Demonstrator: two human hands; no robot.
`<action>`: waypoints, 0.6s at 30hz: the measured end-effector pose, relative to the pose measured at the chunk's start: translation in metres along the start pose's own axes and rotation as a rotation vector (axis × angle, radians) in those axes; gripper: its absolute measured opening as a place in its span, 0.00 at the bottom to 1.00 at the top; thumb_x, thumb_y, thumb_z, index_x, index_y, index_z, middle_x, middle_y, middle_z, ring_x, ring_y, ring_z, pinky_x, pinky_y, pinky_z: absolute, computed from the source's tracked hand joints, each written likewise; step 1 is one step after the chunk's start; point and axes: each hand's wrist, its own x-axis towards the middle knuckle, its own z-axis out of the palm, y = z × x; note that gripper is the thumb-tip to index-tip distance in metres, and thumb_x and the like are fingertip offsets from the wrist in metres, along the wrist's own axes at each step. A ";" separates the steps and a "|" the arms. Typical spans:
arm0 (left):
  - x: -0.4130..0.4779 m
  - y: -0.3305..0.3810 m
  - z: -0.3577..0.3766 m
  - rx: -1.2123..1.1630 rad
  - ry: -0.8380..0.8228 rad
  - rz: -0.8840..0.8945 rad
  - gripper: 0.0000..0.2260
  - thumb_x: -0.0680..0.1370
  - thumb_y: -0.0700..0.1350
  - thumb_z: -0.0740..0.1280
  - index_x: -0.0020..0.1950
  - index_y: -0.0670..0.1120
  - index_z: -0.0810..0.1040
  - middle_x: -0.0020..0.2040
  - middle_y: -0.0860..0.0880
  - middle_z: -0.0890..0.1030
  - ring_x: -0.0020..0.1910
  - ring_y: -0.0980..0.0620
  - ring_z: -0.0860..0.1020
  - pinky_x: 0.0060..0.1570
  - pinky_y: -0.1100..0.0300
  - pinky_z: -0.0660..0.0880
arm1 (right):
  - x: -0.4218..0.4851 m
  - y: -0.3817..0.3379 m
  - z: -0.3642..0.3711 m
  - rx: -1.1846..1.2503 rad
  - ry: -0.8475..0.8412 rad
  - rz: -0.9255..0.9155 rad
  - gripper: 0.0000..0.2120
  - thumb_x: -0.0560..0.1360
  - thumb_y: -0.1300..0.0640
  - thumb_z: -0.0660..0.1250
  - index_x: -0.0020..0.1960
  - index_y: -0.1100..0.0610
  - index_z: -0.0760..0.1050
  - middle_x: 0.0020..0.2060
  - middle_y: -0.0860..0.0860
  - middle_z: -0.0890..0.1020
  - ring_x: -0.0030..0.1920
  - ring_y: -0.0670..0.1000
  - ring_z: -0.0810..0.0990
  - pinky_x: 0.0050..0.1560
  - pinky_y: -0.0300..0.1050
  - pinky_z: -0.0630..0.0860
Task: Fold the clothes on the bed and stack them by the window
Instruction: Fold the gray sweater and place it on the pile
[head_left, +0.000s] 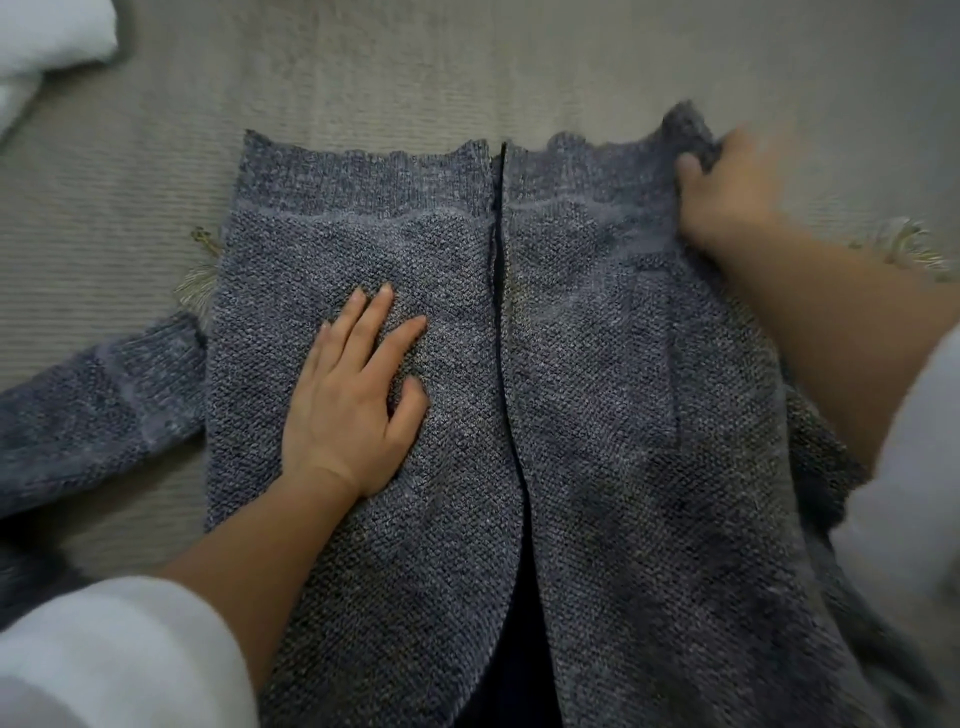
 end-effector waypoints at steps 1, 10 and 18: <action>0.000 0.000 0.000 0.002 0.002 0.002 0.24 0.78 0.54 0.51 0.74 0.53 0.64 0.78 0.51 0.55 0.77 0.54 0.48 0.76 0.52 0.47 | -0.008 0.000 0.006 -0.027 -0.044 0.030 0.25 0.80 0.46 0.57 0.70 0.61 0.63 0.69 0.60 0.68 0.70 0.61 0.65 0.70 0.62 0.59; 0.000 -0.003 0.004 0.014 0.030 0.017 0.23 0.79 0.53 0.52 0.74 0.53 0.64 0.78 0.49 0.56 0.77 0.50 0.50 0.75 0.49 0.49 | -0.266 0.069 0.016 -0.086 -0.123 -0.611 0.27 0.77 0.49 0.59 0.74 0.54 0.60 0.77 0.53 0.56 0.77 0.52 0.48 0.73 0.51 0.44; -0.099 0.031 -0.005 -0.222 -0.235 -0.143 0.23 0.82 0.58 0.46 0.78 0.56 0.52 0.79 0.50 0.43 0.77 0.49 0.39 0.74 0.50 0.41 | -0.340 0.118 0.020 -0.209 -0.347 -0.546 0.26 0.82 0.51 0.53 0.78 0.55 0.51 0.78 0.51 0.51 0.78 0.50 0.45 0.76 0.47 0.43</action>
